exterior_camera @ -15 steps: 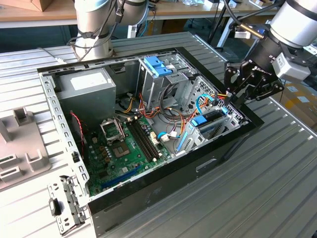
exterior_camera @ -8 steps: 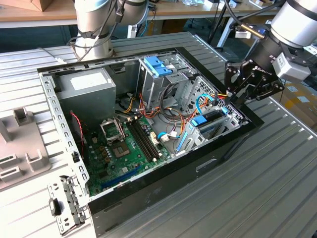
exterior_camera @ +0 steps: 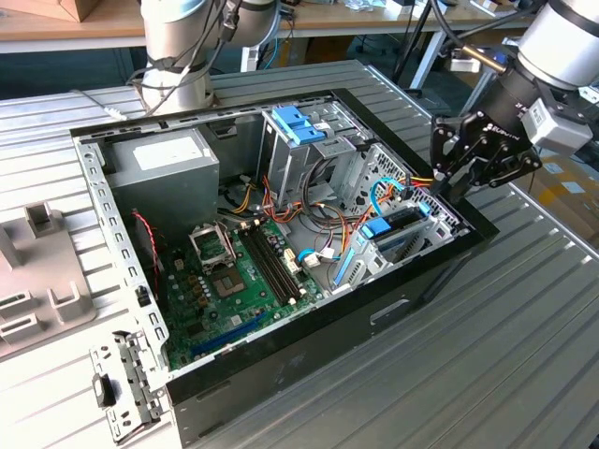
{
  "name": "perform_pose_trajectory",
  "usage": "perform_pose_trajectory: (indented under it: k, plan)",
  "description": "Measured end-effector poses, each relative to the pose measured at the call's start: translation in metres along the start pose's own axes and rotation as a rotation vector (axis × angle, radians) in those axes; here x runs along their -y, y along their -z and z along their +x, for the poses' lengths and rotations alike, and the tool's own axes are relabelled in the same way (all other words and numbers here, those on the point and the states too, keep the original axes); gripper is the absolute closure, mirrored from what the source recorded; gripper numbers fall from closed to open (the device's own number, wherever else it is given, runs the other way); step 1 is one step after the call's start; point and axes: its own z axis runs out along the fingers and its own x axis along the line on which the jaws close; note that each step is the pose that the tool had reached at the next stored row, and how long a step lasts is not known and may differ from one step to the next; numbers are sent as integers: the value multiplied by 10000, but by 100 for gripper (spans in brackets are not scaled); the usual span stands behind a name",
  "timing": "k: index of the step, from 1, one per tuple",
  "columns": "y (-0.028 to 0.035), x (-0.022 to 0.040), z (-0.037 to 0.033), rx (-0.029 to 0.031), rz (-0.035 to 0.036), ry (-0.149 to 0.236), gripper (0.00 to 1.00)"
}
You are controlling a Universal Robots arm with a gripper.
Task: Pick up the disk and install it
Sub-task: 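Insert the first disk wire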
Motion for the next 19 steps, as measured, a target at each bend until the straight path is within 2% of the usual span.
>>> perform_pose_trajectory:
  k: [4, 10, 16, 19]
  plan:
    - [-7, 81, 52, 0, -1, 2, 64]
    - [-15, 188, 91, 0, -1, 7, 64]
    - [-58, 293, 77, 0, -1, 7, 64]
    - [-66, 327, 106, -2, -2, 6, 64]
